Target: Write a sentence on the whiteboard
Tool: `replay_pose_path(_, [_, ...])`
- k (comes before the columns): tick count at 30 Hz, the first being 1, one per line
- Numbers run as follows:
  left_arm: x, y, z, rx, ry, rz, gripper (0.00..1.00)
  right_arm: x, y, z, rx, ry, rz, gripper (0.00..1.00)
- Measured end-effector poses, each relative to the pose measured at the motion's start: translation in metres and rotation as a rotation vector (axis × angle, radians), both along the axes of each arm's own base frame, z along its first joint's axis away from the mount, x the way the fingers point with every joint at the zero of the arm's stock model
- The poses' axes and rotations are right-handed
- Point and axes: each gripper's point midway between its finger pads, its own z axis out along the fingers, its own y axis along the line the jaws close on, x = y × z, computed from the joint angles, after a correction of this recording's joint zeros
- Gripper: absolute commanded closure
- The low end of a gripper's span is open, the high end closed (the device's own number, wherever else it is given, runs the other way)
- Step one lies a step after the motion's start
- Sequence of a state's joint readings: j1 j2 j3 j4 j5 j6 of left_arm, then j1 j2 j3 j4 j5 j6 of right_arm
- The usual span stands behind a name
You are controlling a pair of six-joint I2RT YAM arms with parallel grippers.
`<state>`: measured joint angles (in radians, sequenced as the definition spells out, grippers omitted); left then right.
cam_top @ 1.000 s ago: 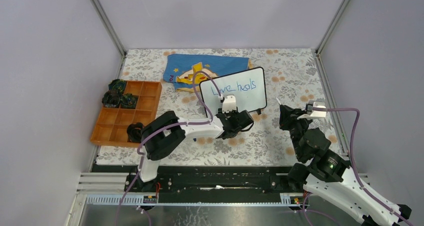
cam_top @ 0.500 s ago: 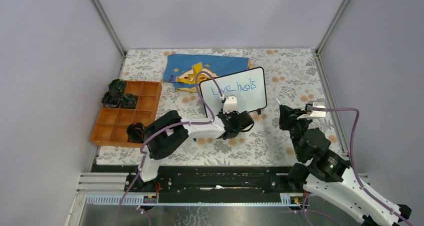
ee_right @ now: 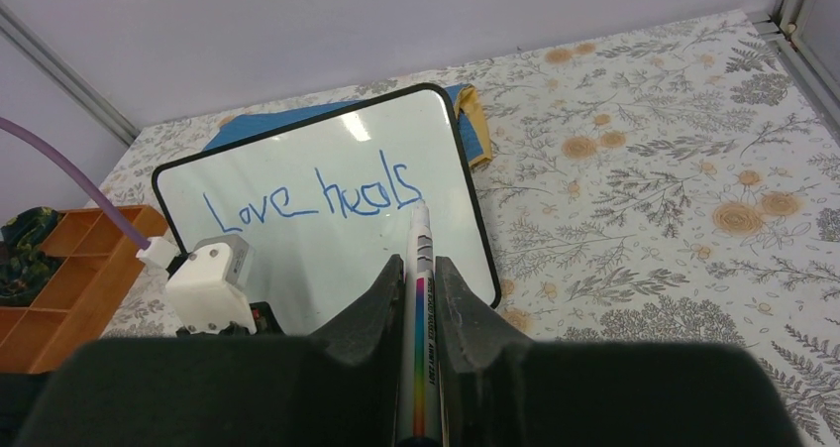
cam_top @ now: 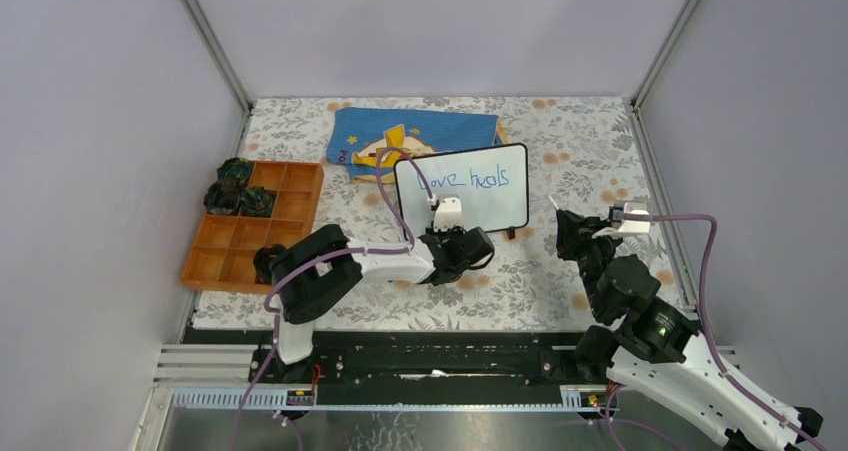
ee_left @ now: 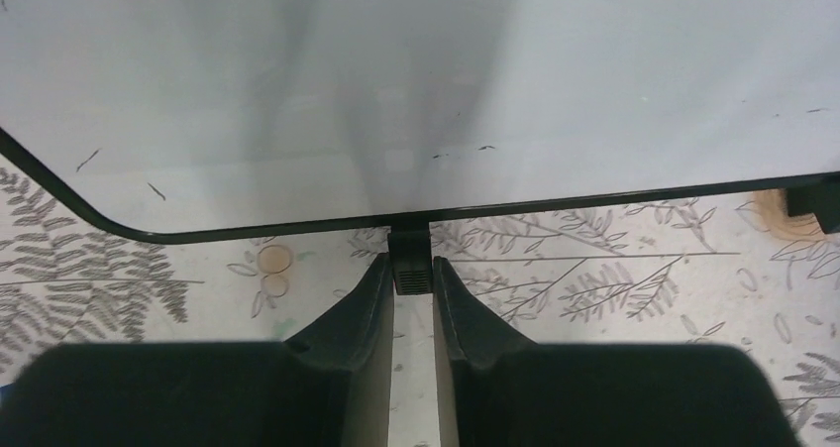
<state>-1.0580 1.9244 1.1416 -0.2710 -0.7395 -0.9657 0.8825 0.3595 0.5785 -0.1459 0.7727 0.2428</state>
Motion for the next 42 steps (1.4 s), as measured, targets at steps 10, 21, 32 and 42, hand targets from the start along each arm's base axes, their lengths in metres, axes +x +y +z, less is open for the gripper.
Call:
replay_pose_path(10, [-0.014, 0.018, 0.004, 0.016, 0.012, -0.043, 0.4, 0.0, 0.002, 0.0, 0.008, 0.002, 0.006, 1.0])
replay_pose_path(21, [-0.043, 0.034, 0.072, -0.128, -0.049, -0.126, 0.21, 0.001, 0.009, -0.005, 0.001, 0.017, 0.032, 1.0])
replay_pose_path(32, [0.011, 0.132, 0.146, -0.444, -0.161, -0.099, 0.17, 0.002, 0.043, -0.033, -0.022, 0.079, 0.169, 1.0])
replay_pose_path(42, [0.039, 0.179, 0.134, -0.573, -0.15, 0.048, 0.54, 0.001, 0.061, -0.032, 0.01, 0.085, 0.238, 1.0])
